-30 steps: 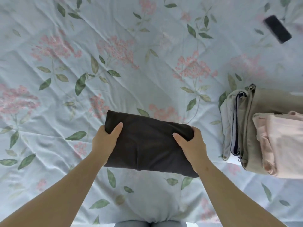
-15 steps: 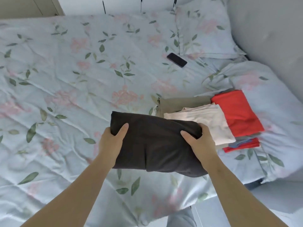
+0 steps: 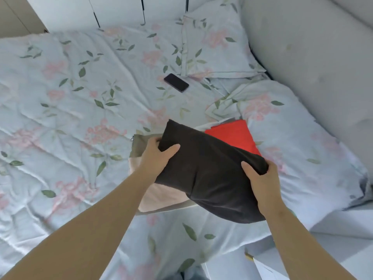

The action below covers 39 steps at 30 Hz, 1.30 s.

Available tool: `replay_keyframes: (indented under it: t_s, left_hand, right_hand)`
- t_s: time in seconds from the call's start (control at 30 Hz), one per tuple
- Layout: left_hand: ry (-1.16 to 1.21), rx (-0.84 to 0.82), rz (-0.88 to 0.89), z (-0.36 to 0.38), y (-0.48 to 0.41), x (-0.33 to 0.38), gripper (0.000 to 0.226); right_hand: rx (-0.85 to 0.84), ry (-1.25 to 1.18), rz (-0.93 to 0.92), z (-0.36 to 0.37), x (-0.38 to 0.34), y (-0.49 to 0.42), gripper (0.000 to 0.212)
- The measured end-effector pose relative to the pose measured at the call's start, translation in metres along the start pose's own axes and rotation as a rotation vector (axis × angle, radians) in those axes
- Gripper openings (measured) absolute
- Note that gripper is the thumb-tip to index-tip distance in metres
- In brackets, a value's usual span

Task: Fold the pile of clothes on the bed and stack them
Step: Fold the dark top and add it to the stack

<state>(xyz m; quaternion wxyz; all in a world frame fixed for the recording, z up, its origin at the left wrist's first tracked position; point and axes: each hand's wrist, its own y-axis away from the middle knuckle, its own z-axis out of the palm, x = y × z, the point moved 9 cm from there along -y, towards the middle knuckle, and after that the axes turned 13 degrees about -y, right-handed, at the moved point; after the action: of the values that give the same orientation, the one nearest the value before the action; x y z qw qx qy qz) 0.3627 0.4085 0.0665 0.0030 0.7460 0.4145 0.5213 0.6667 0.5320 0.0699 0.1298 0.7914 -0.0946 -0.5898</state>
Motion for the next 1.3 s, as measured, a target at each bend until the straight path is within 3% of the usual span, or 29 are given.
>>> replay_keyframes:
  t_s: [0.13,0.33,0.67,0.77,0.83,0.97,1.03,1.1,1.2,1.3]
  left_hand:
    - [-0.073,-0.154,0.069,0.046,-0.025,0.054,0.063]
    - [-0.162,-0.153,0.276,0.124,-0.070,0.148,0.058]
    - [-0.137,-0.014,0.489,0.169,-0.112,0.277,0.048]
    - [-0.224,-0.019,0.420,0.179,-0.128,0.253,0.046]
    - [-0.381,-0.051,0.325,0.191,-0.143,0.209,0.051]
    - [-0.744,-0.260,0.098,0.227,-0.149,0.099,0.072]
    - [-0.794,-0.215,0.091,0.235,-0.142,0.078,0.079]
    - [-0.760,-0.080,0.109,0.234,-0.136,0.078,0.078]
    - [-0.580,0.093,-0.044,0.227,-0.121,0.070,0.082]
    - [-0.100,0.095,-0.262,0.238,-0.103,0.047,0.089]
  right_hand:
    - [0.184,-0.179,0.078,-0.042,0.015,-0.019,0.068]
    - [0.400,-0.389,0.089,-0.078,0.029,-0.061,0.070]
    - [0.433,-0.567,-0.126,-0.123,-0.048,-0.154,0.064]
    - [0.376,-0.572,-0.047,-0.113,-0.028,-0.158,0.053]
    - [0.295,-0.518,0.122,-0.094,0.016,-0.150,0.045]
    - [-0.085,-0.298,0.574,-0.043,0.107,-0.113,0.050]
    - [-0.101,-0.295,0.678,-0.040,0.120,-0.104,0.055]
    - [-0.060,-0.301,0.689,-0.043,0.119,-0.111,0.055]
    - [-0.053,-0.327,0.706,-0.042,0.114,-0.124,0.036]
    - [-0.138,-0.298,0.801,-0.032,0.110,-0.116,0.034]
